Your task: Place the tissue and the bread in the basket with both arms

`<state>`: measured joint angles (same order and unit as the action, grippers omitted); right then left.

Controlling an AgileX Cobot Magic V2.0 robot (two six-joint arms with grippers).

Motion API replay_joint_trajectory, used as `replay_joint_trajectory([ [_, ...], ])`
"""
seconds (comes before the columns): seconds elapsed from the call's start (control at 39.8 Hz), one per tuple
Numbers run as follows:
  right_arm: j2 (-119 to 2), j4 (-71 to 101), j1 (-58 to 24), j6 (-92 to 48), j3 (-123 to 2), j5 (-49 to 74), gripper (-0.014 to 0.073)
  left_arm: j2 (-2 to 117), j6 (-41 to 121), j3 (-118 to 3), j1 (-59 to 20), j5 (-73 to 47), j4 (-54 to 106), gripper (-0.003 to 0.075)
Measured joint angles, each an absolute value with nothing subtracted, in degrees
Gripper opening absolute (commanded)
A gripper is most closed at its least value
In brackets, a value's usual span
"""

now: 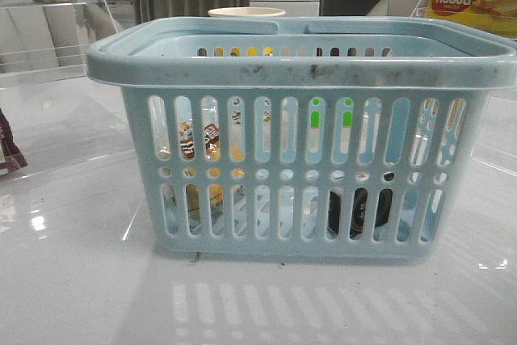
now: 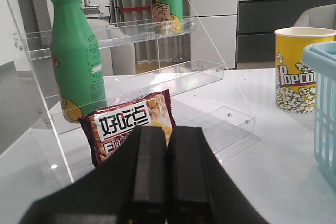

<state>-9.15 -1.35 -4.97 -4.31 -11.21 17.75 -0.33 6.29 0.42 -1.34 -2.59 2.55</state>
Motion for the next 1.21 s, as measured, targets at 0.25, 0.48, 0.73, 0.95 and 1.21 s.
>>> replay_joint_trajectory([
  [0.25,0.11,-1.35,0.79,-4.31,1.13,12.91,0.0057,-0.33,6.29,0.42,-1.34,-2.59,2.55,0.0091],
  [0.48,0.6,-1.35,1.28,-4.19,1.7,12.43,0.0057,-0.33,6.29,0.42,-1.34,-2.49,2.55,0.0091],
  [0.73,0.6,-1.35,1.28,-4.29,1.7,9.61,0.0057,-0.33,6.29,0.42,-1.34,-2.49,2.55,0.0091],
  [0.95,0.6,-1.39,1.28,-1.33,1.7,4.33,0.0057,-0.33,6.29,0.42,-1.34,-2.49,2.55,0.0091],
  [1.21,0.6,-1.39,1.28,0.0,1.7,3.07,0.0057,-0.33,6.29,0.42,-1.34,-2.49,2.55,0.0091],
])
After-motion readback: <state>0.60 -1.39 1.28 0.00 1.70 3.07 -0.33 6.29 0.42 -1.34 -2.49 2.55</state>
